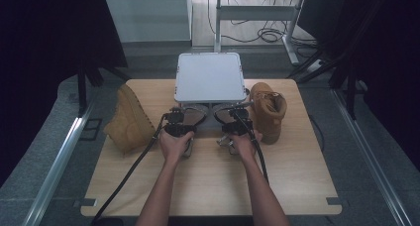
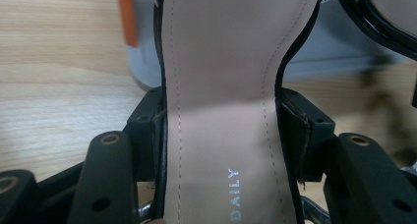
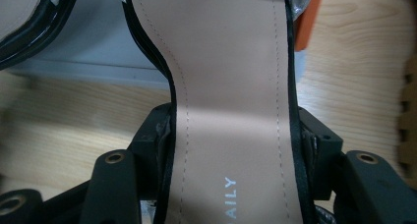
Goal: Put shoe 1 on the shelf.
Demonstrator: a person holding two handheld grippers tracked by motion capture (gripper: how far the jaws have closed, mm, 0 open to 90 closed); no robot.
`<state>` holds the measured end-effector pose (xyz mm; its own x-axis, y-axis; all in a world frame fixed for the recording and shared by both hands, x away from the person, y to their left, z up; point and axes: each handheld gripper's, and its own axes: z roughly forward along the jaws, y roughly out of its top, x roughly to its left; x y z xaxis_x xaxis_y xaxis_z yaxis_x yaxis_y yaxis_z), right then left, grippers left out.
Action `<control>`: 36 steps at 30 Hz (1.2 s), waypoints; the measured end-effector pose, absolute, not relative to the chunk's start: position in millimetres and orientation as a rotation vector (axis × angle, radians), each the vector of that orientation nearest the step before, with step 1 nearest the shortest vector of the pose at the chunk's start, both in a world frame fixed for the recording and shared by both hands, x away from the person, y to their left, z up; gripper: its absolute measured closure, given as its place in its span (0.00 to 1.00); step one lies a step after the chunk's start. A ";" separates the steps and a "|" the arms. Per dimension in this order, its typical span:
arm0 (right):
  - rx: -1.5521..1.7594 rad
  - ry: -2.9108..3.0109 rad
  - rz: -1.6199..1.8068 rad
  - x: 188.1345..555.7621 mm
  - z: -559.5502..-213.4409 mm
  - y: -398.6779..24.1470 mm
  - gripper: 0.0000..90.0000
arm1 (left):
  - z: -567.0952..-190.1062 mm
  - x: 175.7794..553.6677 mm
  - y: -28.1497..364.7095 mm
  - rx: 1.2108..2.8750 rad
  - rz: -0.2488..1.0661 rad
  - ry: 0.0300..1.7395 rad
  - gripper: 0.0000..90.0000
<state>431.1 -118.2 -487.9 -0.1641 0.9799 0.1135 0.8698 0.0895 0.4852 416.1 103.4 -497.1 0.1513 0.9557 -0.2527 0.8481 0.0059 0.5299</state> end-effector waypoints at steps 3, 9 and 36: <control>1.879 2.117 0.669 433.1 -493.6 -111.3 0.47 | -500.8 419.3 103.1 1.846 0.223 1.734 0.47; 1.967 2.072 0.622 437.4 -503.3 -99.9 0.46 | -507.9 421.9 97.5 1.835 0.221 1.760 0.47; 1.631 2.078 1.165 366.6 -458.5 -141.7 0.24 | -463.5 350.1 131.1 1.886 0.308 1.368 0.23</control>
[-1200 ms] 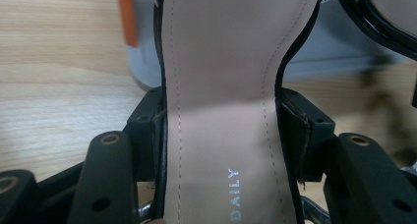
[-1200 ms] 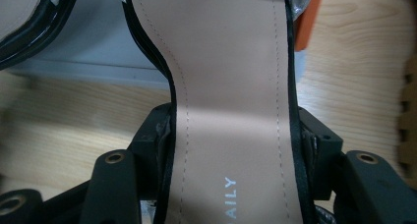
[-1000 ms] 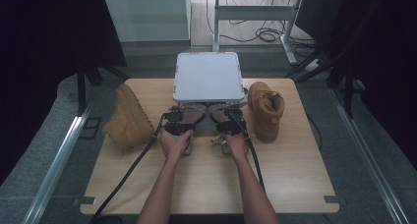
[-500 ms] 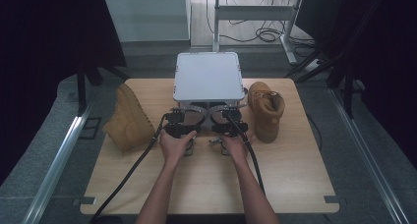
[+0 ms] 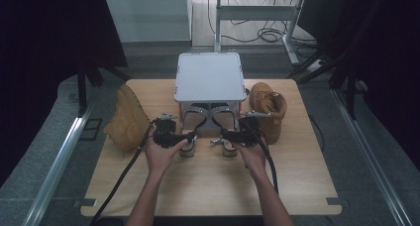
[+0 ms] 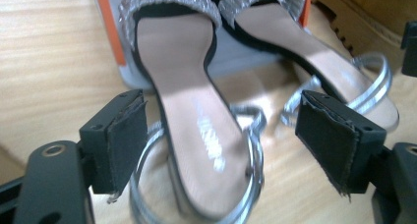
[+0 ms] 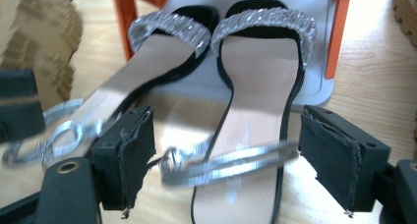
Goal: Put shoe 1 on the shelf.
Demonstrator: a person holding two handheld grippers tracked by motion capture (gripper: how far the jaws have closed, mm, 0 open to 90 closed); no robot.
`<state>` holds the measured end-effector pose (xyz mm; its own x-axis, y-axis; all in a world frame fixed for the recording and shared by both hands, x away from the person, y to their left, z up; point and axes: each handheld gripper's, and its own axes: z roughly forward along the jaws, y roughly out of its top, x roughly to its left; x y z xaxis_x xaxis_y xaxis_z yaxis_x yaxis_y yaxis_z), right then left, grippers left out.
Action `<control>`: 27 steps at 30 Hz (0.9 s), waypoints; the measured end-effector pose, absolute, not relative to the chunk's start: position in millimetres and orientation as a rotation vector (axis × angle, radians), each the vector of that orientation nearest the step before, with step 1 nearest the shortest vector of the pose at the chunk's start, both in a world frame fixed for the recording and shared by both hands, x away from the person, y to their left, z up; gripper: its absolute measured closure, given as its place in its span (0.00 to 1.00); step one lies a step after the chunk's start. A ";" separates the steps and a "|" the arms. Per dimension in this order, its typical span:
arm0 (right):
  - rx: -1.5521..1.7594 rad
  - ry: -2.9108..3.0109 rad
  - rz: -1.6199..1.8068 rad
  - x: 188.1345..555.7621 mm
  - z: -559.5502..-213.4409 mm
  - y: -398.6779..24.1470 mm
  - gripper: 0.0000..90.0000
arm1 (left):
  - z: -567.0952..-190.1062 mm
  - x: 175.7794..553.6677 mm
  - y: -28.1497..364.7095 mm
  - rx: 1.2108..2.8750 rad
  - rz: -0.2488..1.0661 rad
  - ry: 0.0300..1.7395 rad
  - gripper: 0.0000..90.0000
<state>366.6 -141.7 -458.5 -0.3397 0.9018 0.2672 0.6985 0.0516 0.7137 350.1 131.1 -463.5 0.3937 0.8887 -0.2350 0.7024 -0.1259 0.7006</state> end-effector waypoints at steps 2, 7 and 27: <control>1.588 2.091 1.157 357.4 -462.1 -146.8 0.24 | -466.7 339.5 137.7 1.880 0.317 1.353 0.23; 1.516 2.110 1.193 332.3 -475.2 -159.0 0.23 | -478.5 314.0 152.6 1.849 0.308 1.325 0.24; 1.350 2.232 1.034 320.5 -516.5 -148.8 0.23 | -532.4 305.2 136.0 1.939 0.367 1.315 0.30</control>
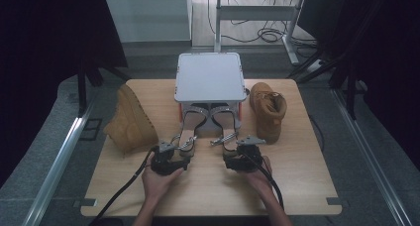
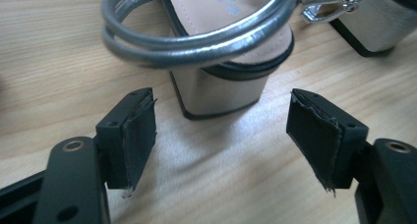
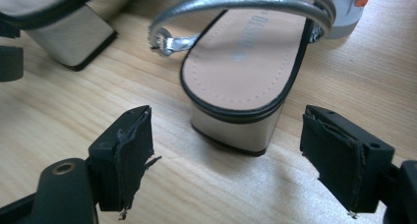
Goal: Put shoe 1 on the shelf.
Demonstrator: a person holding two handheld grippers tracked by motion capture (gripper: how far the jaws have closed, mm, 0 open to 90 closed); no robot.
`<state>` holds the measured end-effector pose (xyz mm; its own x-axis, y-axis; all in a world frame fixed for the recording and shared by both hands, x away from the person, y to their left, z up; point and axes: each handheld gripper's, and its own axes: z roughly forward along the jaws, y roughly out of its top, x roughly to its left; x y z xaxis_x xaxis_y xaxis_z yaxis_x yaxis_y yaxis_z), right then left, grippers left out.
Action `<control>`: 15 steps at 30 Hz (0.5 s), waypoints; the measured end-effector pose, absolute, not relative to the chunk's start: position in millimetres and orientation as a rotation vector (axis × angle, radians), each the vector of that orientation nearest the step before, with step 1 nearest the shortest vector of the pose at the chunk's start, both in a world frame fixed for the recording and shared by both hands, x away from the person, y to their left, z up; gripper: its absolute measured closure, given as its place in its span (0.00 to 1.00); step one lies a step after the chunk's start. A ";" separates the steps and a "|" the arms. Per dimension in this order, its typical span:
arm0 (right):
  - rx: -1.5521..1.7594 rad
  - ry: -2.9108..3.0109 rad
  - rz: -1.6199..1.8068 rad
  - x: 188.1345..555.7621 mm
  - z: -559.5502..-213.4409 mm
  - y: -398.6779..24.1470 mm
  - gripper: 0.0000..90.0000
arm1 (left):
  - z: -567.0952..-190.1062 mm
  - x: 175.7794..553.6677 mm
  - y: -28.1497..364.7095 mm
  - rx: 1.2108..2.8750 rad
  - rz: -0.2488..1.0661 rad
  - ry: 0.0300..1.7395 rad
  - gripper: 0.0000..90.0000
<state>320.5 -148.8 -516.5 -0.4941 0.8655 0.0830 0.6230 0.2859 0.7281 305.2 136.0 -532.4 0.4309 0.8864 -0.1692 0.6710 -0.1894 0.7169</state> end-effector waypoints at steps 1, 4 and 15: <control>1.351 2.230 1.030 321.8 -517.6 -148.6 0.23 | -533.1 306.9 134.4 1.936 0.371 1.309 0.30; 1.343 2.213 1.011 326.3 -520.6 -148.3 0.23 | -534.0 311.7 128.8 1.936 0.393 1.310 0.31; 1.304 2.199 0.977 337.6 -531.0 -134.9 0.29 | -539.6 329.2 114.3 1.916 0.453 1.331 0.36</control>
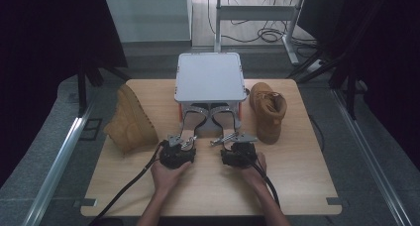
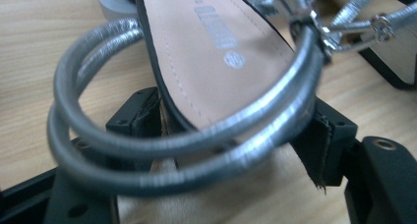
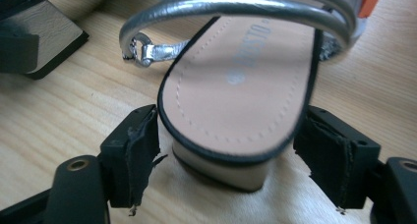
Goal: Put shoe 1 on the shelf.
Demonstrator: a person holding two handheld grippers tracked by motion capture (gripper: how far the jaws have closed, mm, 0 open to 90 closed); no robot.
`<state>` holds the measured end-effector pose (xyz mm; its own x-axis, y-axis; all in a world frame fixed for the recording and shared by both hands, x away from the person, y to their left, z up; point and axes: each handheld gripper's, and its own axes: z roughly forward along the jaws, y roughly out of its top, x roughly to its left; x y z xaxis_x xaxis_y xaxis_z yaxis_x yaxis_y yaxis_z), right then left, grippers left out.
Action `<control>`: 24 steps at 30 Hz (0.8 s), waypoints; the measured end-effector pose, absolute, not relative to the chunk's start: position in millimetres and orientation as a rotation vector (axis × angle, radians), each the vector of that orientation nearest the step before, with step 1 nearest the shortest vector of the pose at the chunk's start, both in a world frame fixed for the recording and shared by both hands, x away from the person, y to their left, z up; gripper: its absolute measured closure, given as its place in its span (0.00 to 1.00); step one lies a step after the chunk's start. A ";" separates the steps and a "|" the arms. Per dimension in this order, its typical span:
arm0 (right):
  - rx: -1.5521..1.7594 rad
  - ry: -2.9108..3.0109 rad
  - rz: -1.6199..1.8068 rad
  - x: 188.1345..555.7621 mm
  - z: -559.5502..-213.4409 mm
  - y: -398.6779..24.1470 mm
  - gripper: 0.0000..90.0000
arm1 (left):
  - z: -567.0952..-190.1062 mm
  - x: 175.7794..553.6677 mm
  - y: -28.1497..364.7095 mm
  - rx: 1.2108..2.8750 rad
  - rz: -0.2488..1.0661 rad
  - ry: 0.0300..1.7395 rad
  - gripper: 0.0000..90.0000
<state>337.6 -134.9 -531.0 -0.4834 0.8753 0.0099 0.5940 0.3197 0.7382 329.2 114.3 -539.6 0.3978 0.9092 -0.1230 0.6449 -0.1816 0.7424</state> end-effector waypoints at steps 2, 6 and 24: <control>1.309 2.193 0.973 339.8 -532.4 -132.5 0.30 | -540.0 331.3 112.8 1.915 0.461 1.333 0.37; 1.344 2.152 0.975 341.2 -532.4 -131.1 0.37 | -540.7 331.3 109.8 1.901 0.491 1.344 0.38; 1.389 2.142 0.969 341.7 -530.9 -131.3 0.39 | -534.3 338.6 104.3 1.817 0.639 1.415 0.46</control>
<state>341.7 -131.3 -530.9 -0.4210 0.9065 0.0323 0.6230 0.2631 0.7367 338.6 104.3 -534.3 0.2696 0.9615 -0.0525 0.5961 -0.1239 0.7933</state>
